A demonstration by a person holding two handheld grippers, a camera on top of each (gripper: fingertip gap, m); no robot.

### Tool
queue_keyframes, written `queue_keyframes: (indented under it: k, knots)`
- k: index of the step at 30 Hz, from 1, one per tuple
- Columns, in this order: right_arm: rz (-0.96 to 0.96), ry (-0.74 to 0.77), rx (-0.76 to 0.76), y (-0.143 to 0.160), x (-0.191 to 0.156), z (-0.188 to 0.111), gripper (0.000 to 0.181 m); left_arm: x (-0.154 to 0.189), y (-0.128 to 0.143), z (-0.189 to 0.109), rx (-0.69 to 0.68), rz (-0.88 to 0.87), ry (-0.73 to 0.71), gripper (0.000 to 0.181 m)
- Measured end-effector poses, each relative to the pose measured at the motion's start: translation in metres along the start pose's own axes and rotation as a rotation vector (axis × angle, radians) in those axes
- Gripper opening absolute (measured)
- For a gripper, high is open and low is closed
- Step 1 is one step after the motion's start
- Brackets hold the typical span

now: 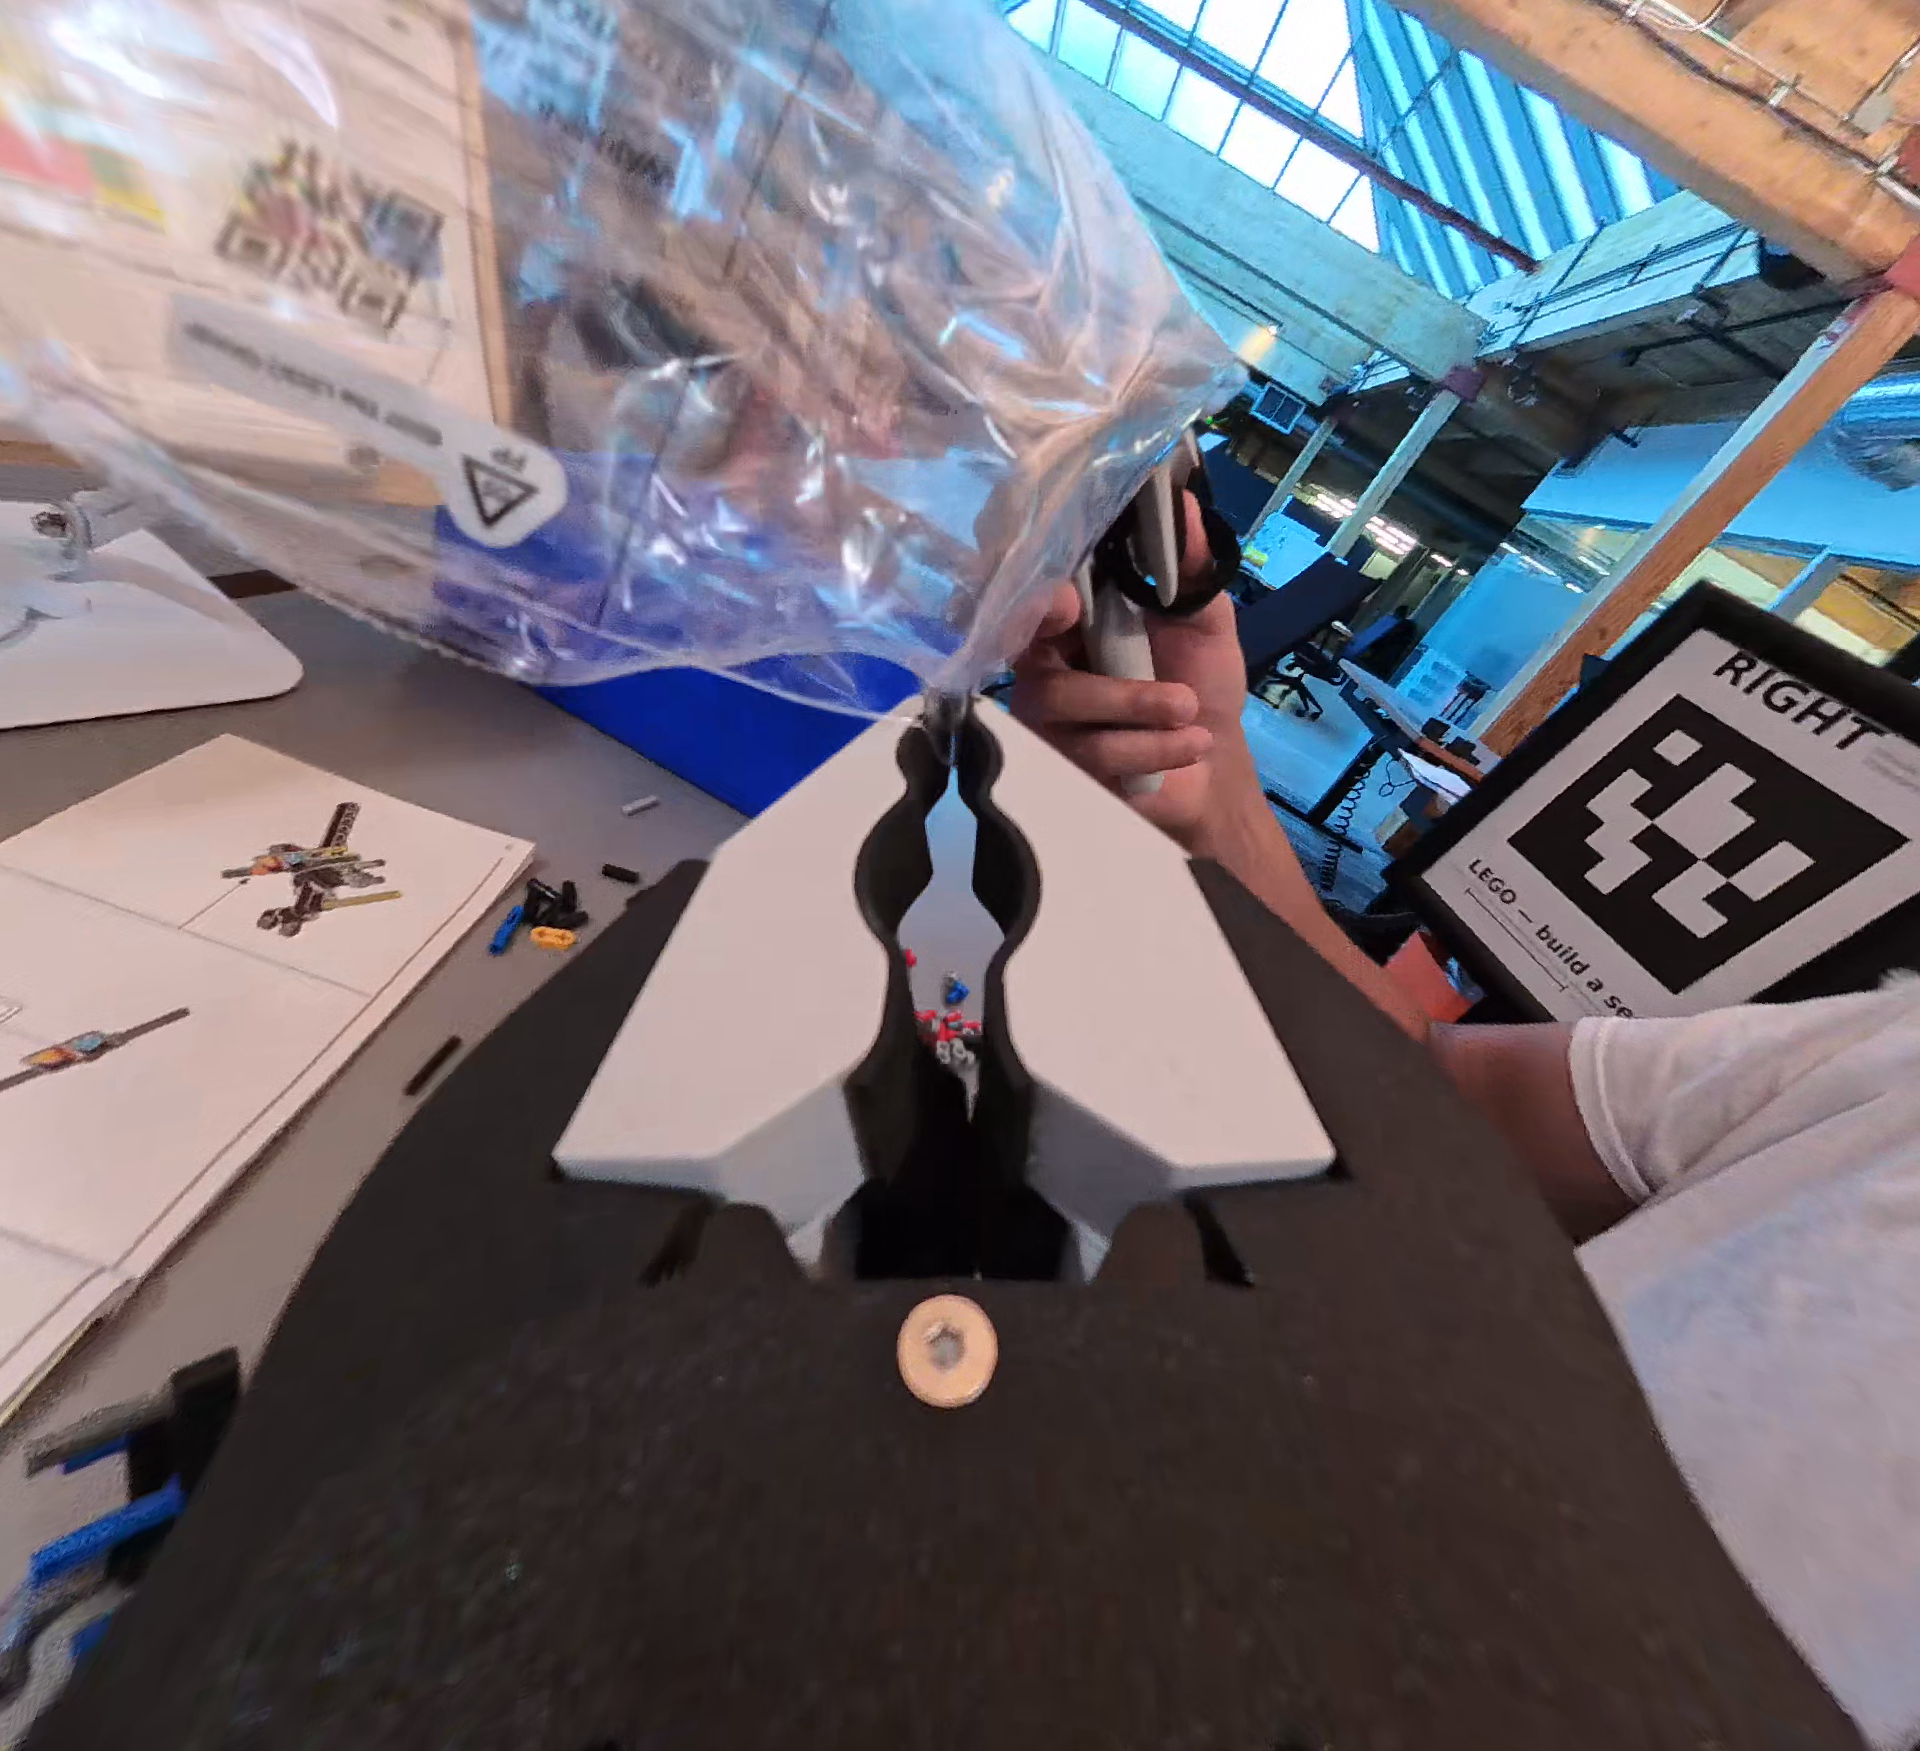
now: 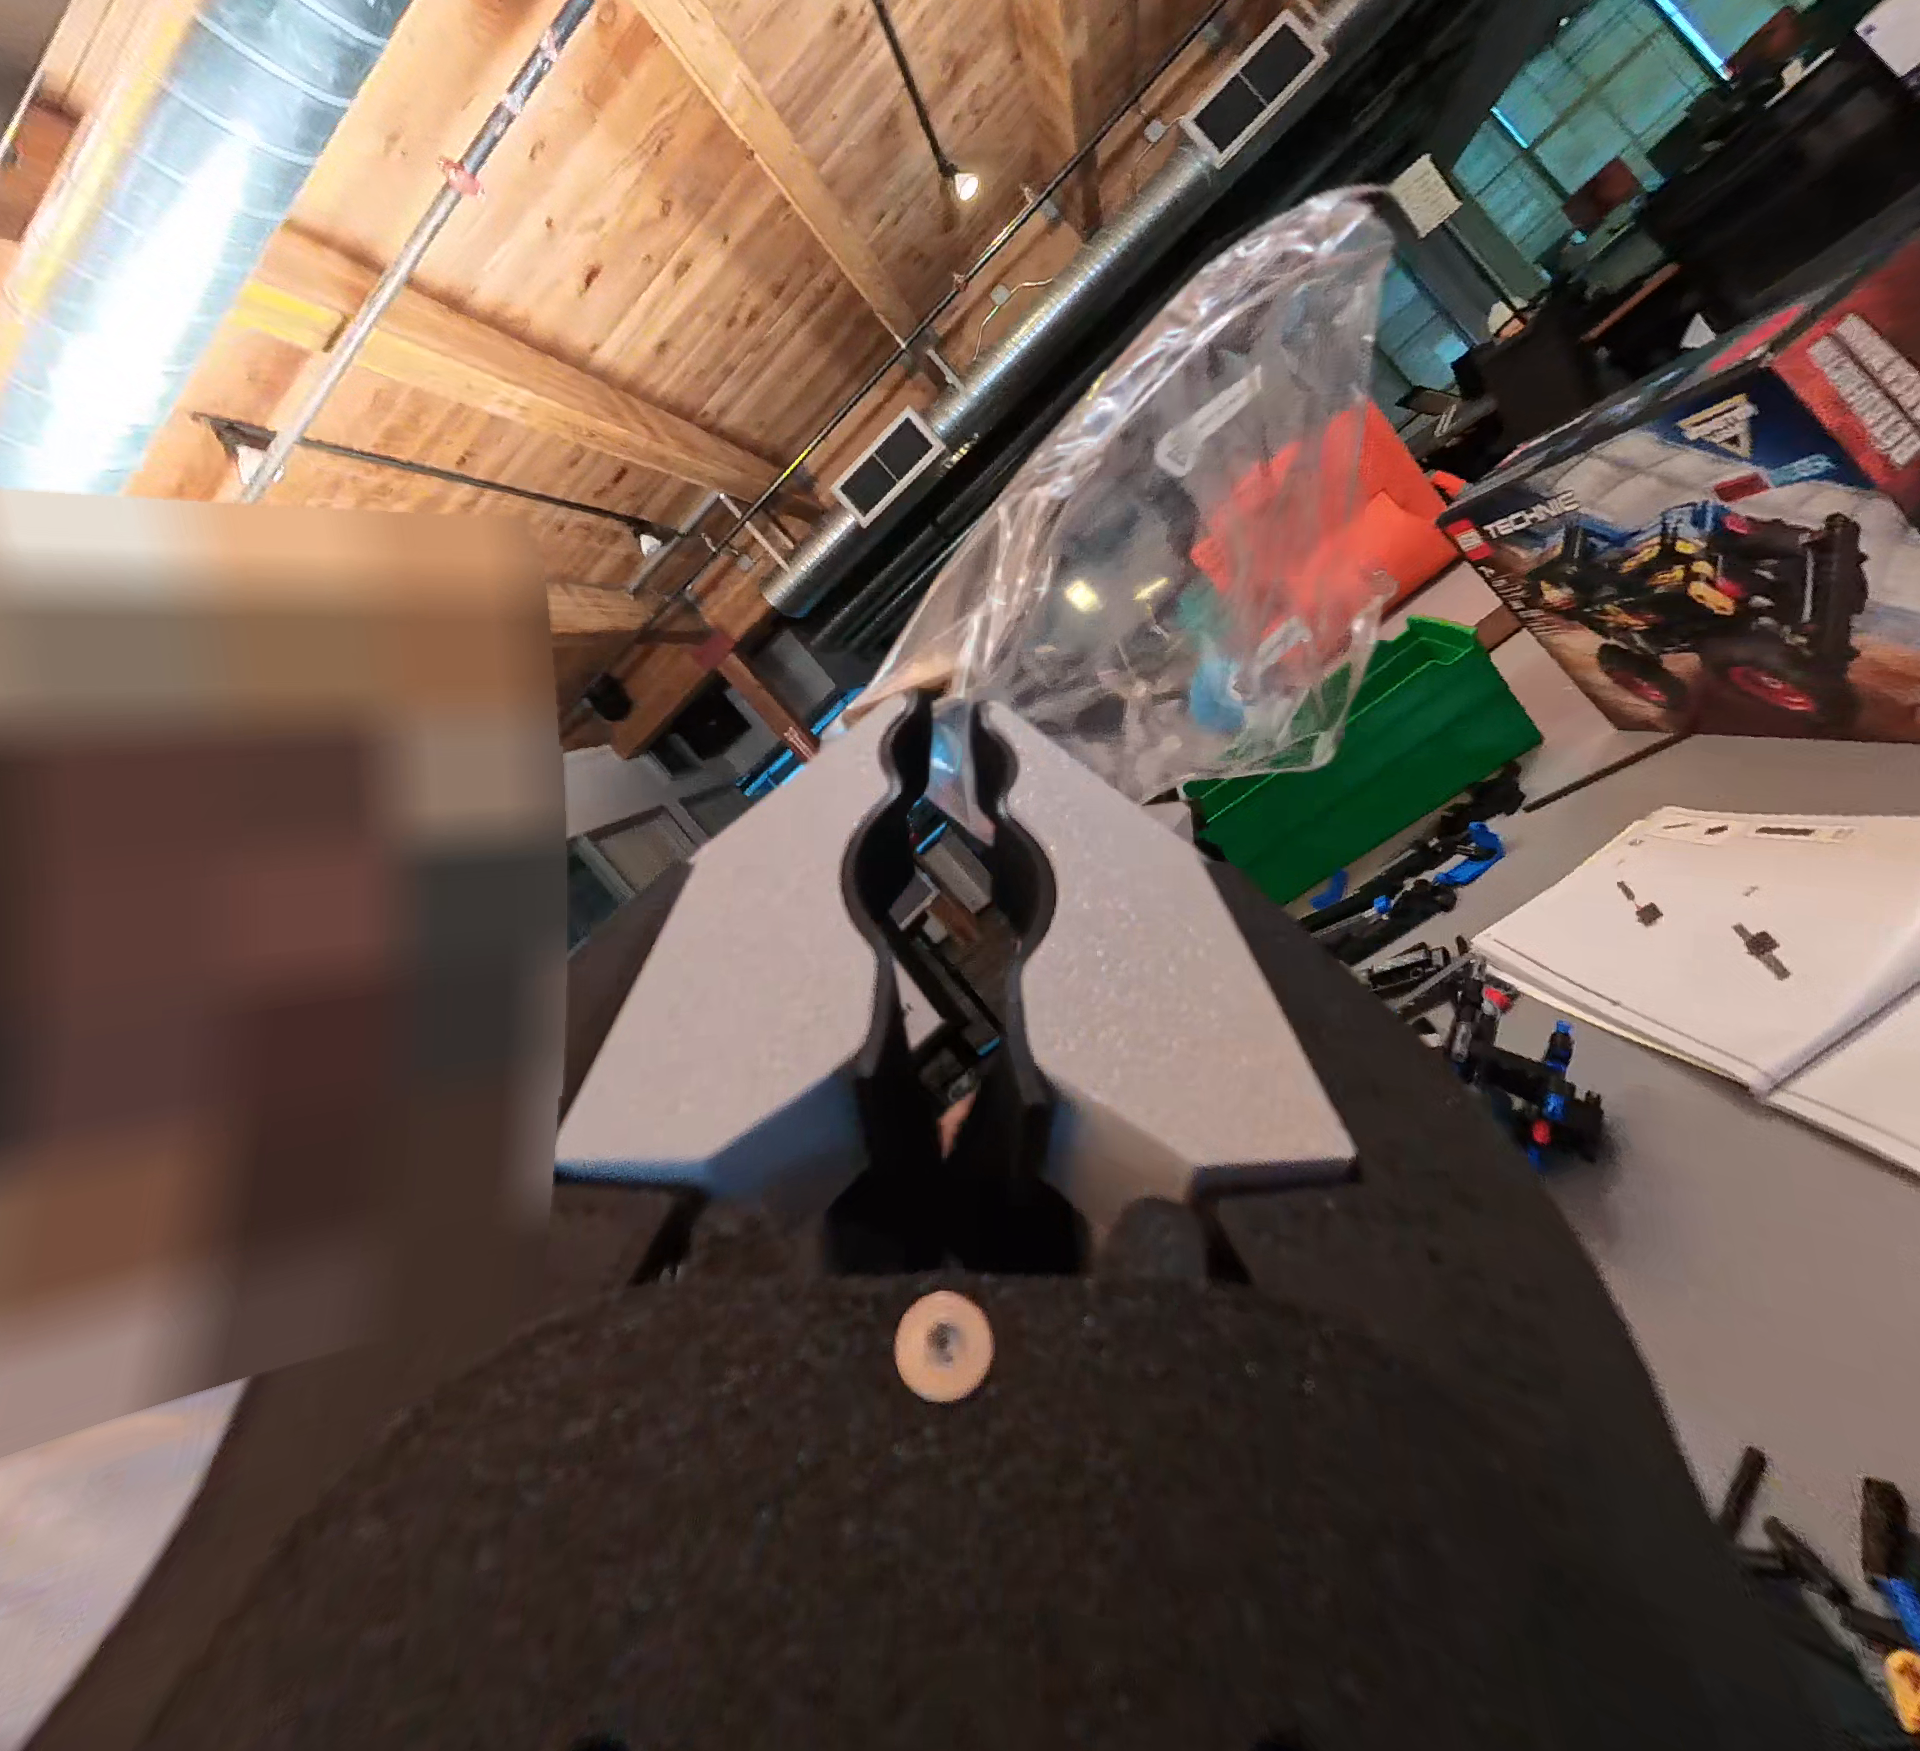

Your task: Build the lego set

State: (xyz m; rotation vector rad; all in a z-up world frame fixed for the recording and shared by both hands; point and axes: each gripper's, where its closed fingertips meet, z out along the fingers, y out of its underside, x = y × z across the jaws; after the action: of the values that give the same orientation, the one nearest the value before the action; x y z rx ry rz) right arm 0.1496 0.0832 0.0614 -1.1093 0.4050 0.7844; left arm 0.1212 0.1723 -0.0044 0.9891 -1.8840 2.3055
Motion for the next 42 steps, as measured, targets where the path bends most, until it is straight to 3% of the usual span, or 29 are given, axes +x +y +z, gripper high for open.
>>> queue_keyframes:
  k: [1,5,11,15,18,21,27,31,32,36,39,42]
  knots:
    - [-0.017,-0.013,-0.015,0.004,-0.001,0.002,0.014,0.001,0.002,-0.004,0.001,-0.009,0.012,0.000]
    - [-0.100,0.006,-0.118,0.023,0.003,0.007,0.032,0.006,0.005,-0.023,0.006,-0.053,0.058,0.000]
    - [-0.302,0.040,-0.140,0.040,-0.001,0.011,0.038,0.010,-0.006,-0.045,0.133,-0.144,0.115,0.000]
    - [-0.481,0.173,-0.132,0.057,0.008,0.025,0.037,0.006,-0.007,-0.048,0.169,-0.146,0.098,0.000]
    - [-0.543,0.401,-0.108,0.049,0.034,0.031,0.034,0.006,0.000,-0.042,0.153,-0.121,0.085,0.000]
    - [-0.454,0.518,-0.082,0.036,0.059,0.023,0.034,0.005,0.006,-0.037,0.135,-0.071,0.056,0.000]
    - [-0.096,0.522,-0.087,0.045,0.093,-0.009,0.048,0.003,0.006,-0.040,0.130,0.032,-0.017,0.000]
    - [0.192,0.227,-0.078,0.057,0.079,0.002,0.054,0.007,0.012,-0.037,0.088,0.121,-0.042,0.000]
    - [0.232,0.175,-0.088,0.058,0.075,0.007,0.052,0.009,0.016,-0.035,0.071,0.154,-0.051,0.000]
    - [0.145,0.225,-0.145,0.058,0.082,0.011,0.002,0.014,0.032,-0.030,0.005,0.277,-0.093,0.000]
    - [-0.067,0.320,-0.268,0.059,0.082,0.013,0.000,0.009,0.046,-0.033,-0.047,0.367,-0.177,0.000]
    - [-0.331,0.398,-0.405,0.059,0.075,0.017,0.000,0.009,0.060,-0.038,-0.084,0.341,-0.197,0.000]
